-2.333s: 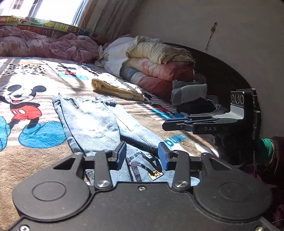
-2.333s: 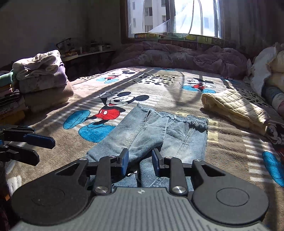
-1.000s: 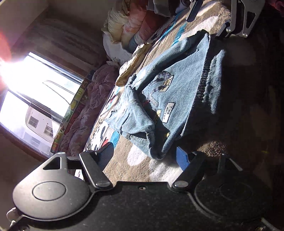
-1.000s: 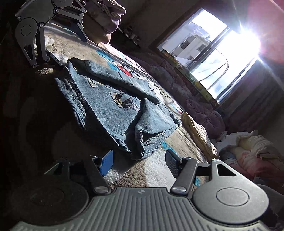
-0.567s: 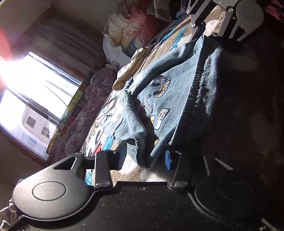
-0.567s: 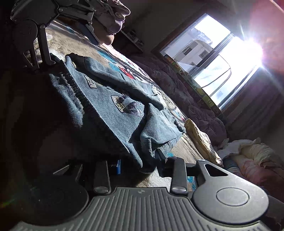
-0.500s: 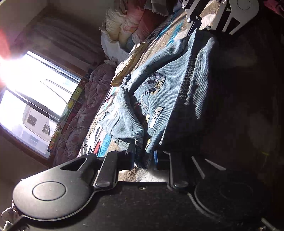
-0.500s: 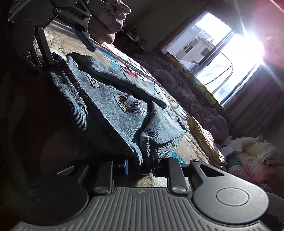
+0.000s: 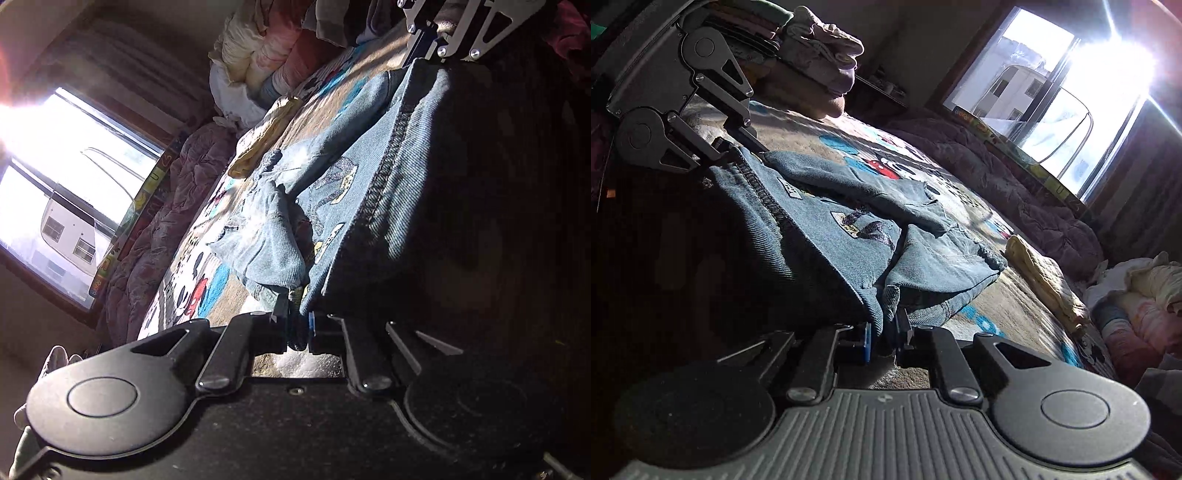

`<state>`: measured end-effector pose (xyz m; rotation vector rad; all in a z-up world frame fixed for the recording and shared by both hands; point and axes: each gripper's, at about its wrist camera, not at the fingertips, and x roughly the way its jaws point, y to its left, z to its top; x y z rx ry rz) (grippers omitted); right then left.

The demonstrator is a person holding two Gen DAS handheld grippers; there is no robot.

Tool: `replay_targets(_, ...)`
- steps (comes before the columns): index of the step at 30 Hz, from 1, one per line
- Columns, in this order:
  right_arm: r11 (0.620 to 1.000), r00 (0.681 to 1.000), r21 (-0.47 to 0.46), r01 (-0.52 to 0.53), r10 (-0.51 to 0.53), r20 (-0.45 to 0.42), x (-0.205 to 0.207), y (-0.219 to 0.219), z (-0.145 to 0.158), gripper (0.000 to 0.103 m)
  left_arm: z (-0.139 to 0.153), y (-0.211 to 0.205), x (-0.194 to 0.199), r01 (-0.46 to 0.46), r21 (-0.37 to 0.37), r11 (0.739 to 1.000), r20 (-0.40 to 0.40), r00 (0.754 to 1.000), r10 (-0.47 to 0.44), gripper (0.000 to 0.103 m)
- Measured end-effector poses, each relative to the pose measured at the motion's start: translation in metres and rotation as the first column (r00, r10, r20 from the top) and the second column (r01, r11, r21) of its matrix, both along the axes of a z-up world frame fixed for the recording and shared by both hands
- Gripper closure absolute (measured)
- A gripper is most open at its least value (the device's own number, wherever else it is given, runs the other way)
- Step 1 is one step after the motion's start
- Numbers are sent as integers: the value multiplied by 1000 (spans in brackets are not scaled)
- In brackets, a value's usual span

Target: Fold clothes

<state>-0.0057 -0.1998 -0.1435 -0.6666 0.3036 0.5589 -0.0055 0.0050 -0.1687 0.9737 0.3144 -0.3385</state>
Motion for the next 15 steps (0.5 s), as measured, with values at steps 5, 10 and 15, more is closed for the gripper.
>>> replay_targets(5, 1000, 999, 10, -9, 8, 44, -27, -10, 7, 90, 12, 3, -11, 0, -76, 997, 2, 1000, 0, 95)
replay_targets(10, 999, 998, 36, -21, 19, 66, -18, -8, 4, 90, 30, 13, 8, -17, -257, 966, -19, 1000, 13, 95)
replay_targets(15, 982, 999, 190, -17, 9, 42, -4, -18, 19, 92, 47, 29, 31, -60, -456, 888, -68, 997, 33, 95)
